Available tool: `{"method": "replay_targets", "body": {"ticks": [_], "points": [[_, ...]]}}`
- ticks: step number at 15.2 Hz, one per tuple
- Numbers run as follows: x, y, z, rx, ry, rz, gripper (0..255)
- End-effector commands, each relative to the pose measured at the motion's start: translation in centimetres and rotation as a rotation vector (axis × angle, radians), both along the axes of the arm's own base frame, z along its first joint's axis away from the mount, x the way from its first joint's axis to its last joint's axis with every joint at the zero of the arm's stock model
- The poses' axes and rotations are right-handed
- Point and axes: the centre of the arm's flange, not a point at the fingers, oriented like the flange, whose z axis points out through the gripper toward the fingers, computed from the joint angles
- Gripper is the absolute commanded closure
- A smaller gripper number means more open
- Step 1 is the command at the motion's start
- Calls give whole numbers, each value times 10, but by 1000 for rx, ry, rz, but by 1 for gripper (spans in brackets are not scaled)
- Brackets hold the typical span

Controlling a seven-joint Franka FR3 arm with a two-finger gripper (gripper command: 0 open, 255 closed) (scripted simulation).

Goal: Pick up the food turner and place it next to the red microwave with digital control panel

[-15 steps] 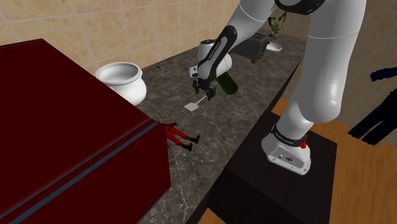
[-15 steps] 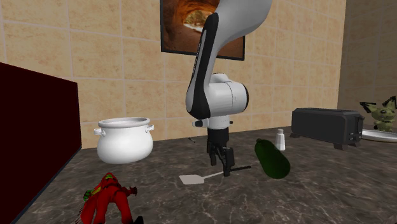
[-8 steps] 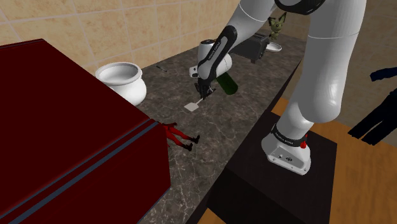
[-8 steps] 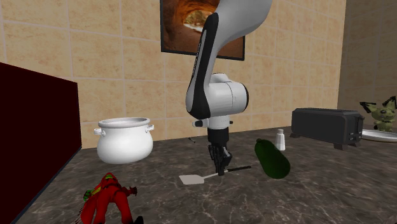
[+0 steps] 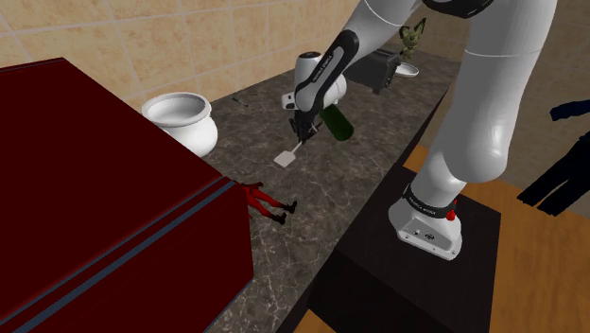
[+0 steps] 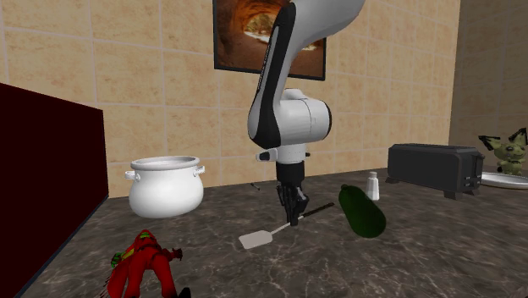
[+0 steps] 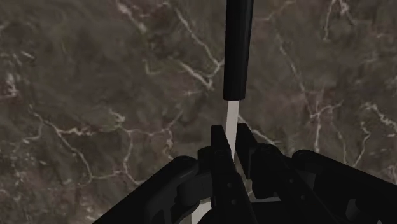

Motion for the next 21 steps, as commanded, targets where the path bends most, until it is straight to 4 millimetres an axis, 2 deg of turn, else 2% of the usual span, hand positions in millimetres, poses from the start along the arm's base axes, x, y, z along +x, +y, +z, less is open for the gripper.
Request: {"method": "replay_targets", "body": {"ticks": [1, 21], "points": [[0, 0, 10, 0, 0, 0, 255], [0, 0, 116, 0, 0, 0, 255]]}}
